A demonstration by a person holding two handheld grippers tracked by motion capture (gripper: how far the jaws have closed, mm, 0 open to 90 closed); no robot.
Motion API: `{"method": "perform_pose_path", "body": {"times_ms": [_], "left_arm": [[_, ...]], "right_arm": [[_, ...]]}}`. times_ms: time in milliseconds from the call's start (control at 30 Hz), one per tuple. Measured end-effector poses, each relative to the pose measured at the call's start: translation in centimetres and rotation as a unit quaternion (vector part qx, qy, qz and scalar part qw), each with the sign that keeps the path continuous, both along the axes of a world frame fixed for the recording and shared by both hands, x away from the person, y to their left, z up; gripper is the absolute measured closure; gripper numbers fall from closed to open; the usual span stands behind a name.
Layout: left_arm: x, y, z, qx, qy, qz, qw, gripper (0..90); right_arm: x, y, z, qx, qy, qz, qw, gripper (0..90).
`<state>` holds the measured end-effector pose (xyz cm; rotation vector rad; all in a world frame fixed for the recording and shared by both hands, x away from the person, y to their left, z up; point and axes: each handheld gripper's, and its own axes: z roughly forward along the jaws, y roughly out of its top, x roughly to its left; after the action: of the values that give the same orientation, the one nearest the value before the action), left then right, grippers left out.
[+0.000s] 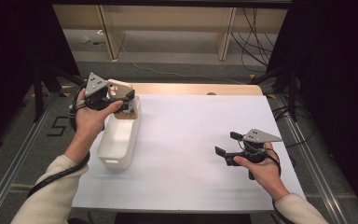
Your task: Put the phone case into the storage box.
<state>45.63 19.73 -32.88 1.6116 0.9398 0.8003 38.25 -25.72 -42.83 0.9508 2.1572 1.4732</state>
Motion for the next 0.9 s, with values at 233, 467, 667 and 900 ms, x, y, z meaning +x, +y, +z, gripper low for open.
{"method": "perform_pose_path", "body": {"times_ms": [233,467,667,900], "left_arm": [[0.3,0.3,-0.1,0.001,0.003,0.005,1.0000,13.0],[0.5,0.5,-0.2,0.003,0.004,0.009,1.0000,13.0],[0.7,0.6,-0.4,0.005,0.005,0.010,0.9999,13.0],[1.1,0.7,-0.4,0.007,0.006,0.014,0.9999,13.0]], "right_arm": [[0.0,0.0,0.0,0.000,0.000,0.000,1.0000,12.5],[0.0,0.0,0.0,-0.002,0.001,-0.001,1.0000,12.6],[0.0,0.0,0.0,-0.002,0.001,-0.001,1.0000,12.6],[0.0,0.0,0.0,-0.001,0.002,-0.001,1.0000,12.6]]}}
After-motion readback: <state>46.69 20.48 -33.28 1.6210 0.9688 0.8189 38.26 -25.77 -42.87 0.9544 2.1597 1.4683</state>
